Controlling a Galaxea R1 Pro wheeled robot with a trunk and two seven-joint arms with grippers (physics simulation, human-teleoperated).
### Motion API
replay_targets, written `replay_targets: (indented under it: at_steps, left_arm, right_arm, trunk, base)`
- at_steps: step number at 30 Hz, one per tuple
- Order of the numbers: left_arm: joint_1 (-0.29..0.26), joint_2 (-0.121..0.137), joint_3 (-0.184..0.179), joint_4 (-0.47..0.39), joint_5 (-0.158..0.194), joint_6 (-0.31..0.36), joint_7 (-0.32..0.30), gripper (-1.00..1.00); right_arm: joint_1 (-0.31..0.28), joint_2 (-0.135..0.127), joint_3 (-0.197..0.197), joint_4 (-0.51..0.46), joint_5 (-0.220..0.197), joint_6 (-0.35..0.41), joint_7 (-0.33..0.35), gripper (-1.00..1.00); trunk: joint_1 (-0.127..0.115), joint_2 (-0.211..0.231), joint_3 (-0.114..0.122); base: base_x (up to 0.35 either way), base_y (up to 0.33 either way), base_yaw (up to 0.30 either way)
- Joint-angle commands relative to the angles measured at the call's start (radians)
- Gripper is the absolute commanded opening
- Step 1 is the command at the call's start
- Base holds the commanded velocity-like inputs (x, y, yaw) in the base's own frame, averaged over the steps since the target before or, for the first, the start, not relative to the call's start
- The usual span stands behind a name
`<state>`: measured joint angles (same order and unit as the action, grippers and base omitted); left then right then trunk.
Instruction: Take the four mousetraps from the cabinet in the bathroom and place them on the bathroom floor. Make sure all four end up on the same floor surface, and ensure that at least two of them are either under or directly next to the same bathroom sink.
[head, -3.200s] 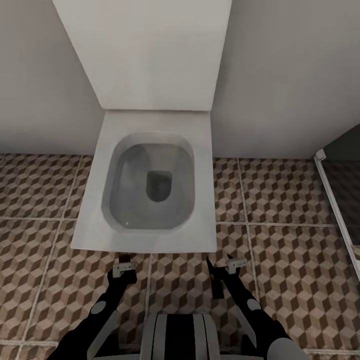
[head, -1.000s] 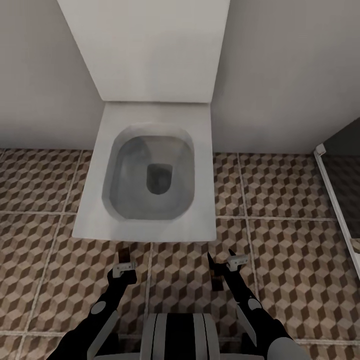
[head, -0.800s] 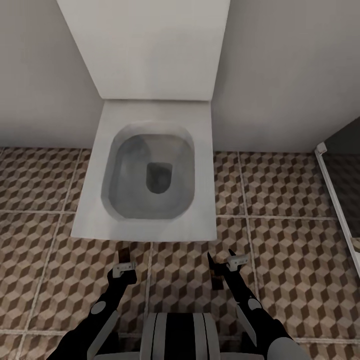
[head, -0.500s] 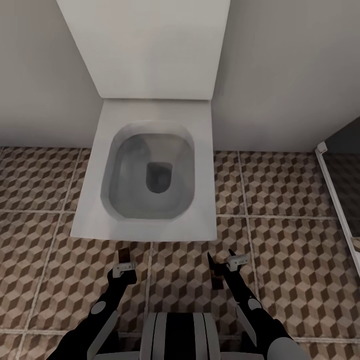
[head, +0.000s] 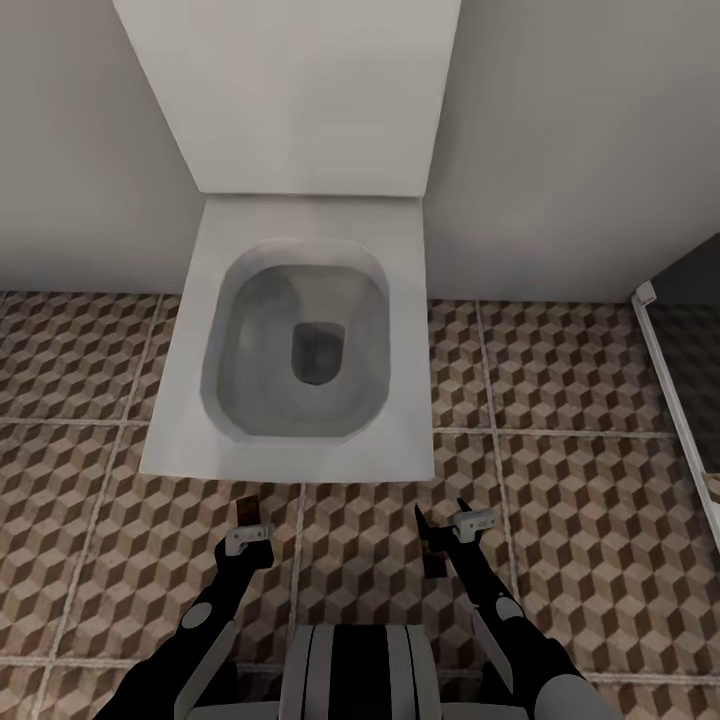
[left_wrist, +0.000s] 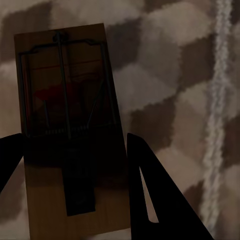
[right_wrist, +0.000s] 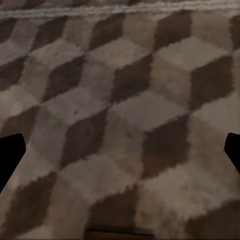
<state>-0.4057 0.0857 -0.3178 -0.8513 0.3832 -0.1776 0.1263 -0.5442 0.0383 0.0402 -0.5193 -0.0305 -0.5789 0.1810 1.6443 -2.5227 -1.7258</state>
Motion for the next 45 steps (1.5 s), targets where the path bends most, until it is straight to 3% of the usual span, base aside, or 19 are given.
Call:
replay_targets:
  at_steps: [1, 14, 45]
  left_arm:
    - [-0.001, 0.002, -0.007, 0.000, 0.006, -0.005, 0.011, -1.00]
    - [-0.001, 0.002, -0.007, -0.002, 0.006, -0.005, 0.010, -1.00]
    - [-0.001, 0.003, -0.007, -0.005, 0.006, -0.005, 0.011, -1.00]
  right_arm:
    - [0.000, 0.000, 0.000, 0.001, -0.003, -0.003, 0.005, 1.00]
    - [0.000, 0.000, 0.000, 0.001, -0.003, -0.003, 0.005, 1.00]
    - [0.000, 0.000, 0.000, 0.001, -0.003, -0.004, 0.005, 1.00]
  trunk:
    - [0.000, 0.000, -0.001]
    - [0.000, 0.000, -0.014]
    - [0.000, 0.000, -0.015]
  base:
    - [0.000, 0.000, 0.039]
    - [0.000, 0.000, 0.061]
    - [0.000, 0.000, 0.002]
